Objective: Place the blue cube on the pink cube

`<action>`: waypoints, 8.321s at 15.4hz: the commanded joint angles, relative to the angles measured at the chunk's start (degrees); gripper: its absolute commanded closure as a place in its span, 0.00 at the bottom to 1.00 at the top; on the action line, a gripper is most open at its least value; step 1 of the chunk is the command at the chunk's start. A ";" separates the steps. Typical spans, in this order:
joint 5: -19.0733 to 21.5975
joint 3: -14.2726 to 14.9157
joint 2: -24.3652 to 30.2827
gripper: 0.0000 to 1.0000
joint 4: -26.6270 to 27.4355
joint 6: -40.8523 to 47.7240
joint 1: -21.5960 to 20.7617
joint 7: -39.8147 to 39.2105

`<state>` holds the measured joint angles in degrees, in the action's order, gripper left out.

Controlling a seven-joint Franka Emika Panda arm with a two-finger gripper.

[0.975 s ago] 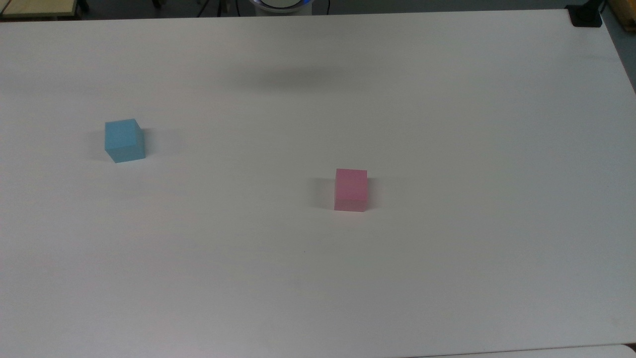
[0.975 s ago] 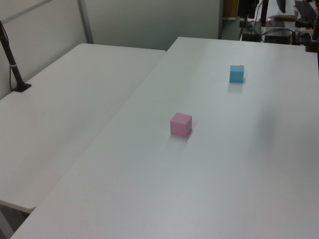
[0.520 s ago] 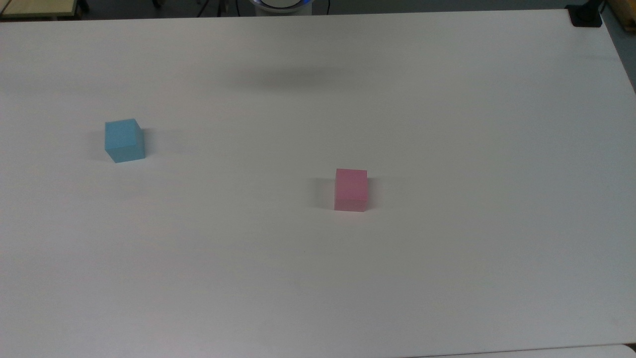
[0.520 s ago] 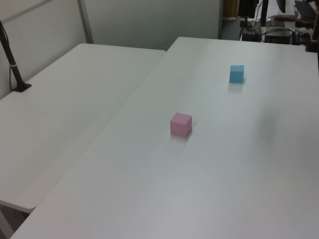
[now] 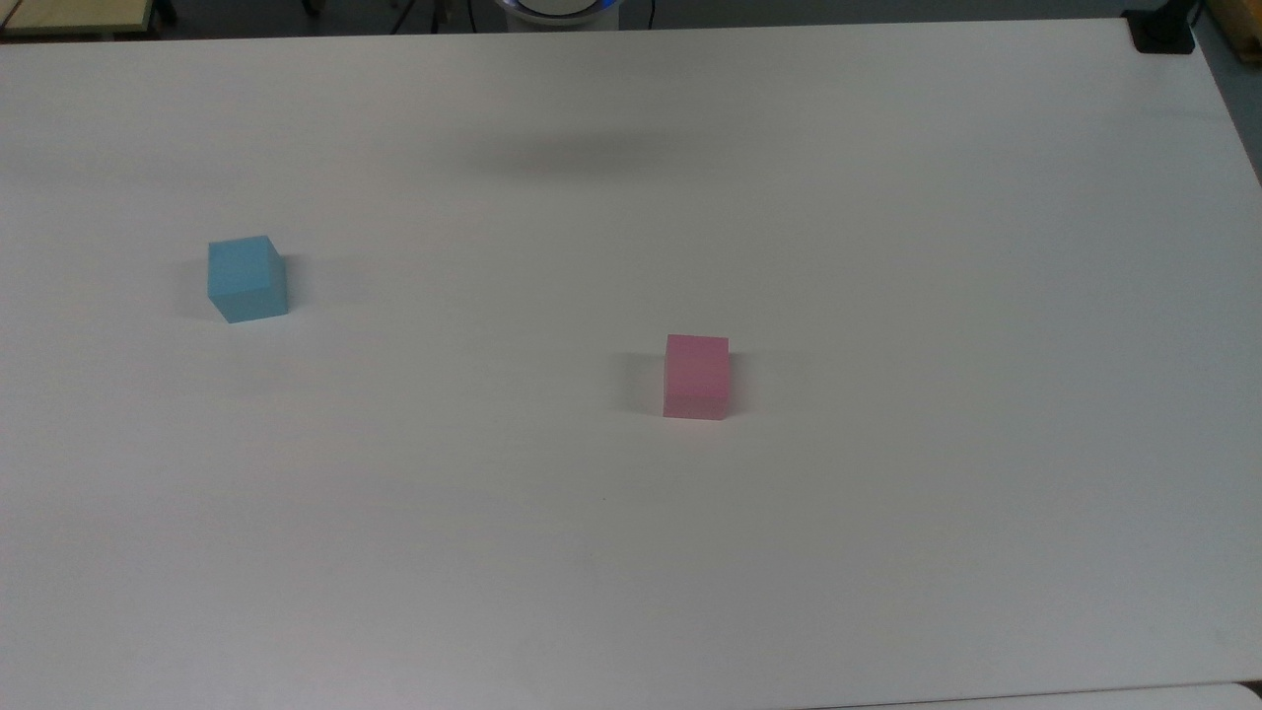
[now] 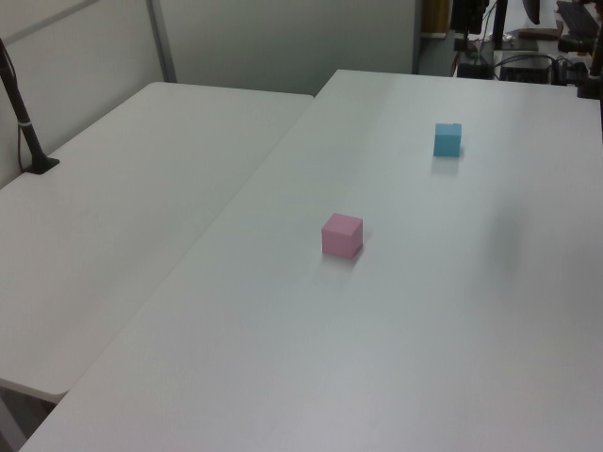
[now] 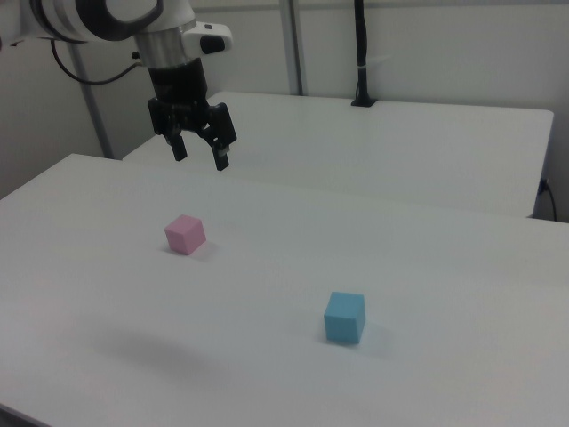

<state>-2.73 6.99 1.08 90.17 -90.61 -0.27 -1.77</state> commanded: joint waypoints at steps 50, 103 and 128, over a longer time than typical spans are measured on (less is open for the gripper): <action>2.74 0.21 -22.53 0.02 13.10 -38.95 18.03 -24.86; -8.34 -11.21 -29.90 0.36 -10.35 -18.90 -11.59 27.69; -8.17 -12.00 -35.45 0.09 -14.41 -21.10 -14.23 30.68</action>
<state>-10.52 -5.61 -33.80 76.32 -110.58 -13.83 27.64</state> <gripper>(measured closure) 0.304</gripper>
